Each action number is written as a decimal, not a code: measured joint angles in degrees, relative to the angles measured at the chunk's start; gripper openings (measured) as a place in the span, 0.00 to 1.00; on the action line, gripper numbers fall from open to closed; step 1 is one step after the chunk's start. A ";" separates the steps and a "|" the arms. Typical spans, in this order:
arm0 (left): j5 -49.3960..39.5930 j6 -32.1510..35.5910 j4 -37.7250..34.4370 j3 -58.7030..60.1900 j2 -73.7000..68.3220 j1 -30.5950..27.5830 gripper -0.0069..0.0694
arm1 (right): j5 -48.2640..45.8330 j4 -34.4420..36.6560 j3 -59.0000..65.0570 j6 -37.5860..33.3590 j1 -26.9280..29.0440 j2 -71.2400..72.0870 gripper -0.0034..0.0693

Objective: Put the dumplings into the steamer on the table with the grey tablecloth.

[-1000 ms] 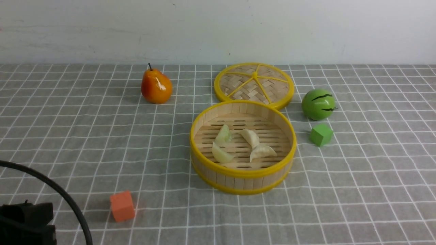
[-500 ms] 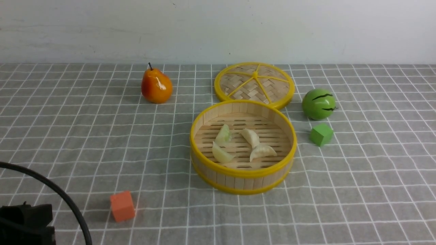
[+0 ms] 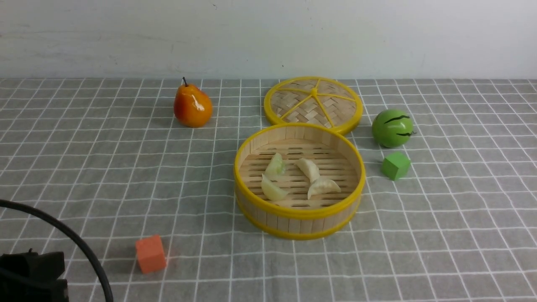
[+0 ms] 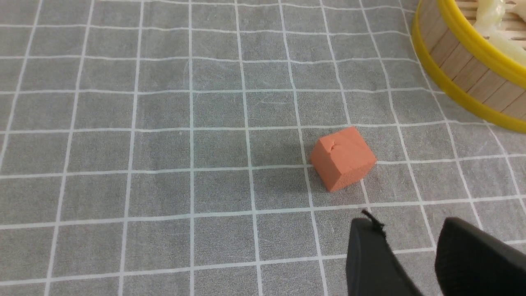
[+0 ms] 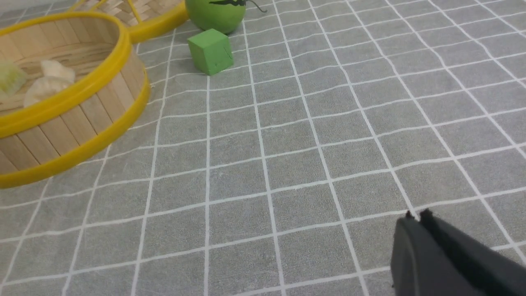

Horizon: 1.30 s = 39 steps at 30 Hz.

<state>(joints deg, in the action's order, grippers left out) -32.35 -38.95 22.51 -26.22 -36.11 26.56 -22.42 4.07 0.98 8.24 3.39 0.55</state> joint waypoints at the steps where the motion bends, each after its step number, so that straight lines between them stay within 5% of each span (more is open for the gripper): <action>1: 0.00 0.00 0.00 0.00 0.00 0.00 0.40 | 0.00 0.00 0.00 0.00 0.00 0.00 0.05; 7: 1.23 0.00 0.06 2.16 2.14 0.00 0.40 | 0.00 0.00 0.00 0.00 0.00 0.00 0.06; 15: 1.45 -0.71 2.24 12.55 25.48 -2.85 0.40 | -0.06 -0.05 0.00 0.00 0.01 0.00 0.06; 21: 23.03 -0.81 0.12 20.57 36.72 -16.22 0.40 | -0.06 -0.16 0.00 0.00 0.06 0.05 0.07; 26: 43.15 8.41 0.03 27.36 36.72 -25.89 0.31 | -0.11 -0.16 0.00 0.00 0.06 0.07 0.08; 30: 38.71 14.64 -2.26 27.55 36.72 -27.07 0.19 | -0.17 -0.16 0.00 0.00 0.06 0.07 0.09; 34: 23.83 16.94 -11.83 27.69 36.72 -27.14 0.08 | -0.17 -0.16 0.00 0.00 0.06 0.07 0.10; 39: 12.18 24.54 -20.11 28.01 36.72 -27.14 0.07 | -0.17 -0.16 0.00 0.00 0.06 0.07 0.10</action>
<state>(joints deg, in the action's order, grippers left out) -20.17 -14.41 2.40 1.78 0.60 -0.58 -22.59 3.90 0.98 8.24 3.45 0.62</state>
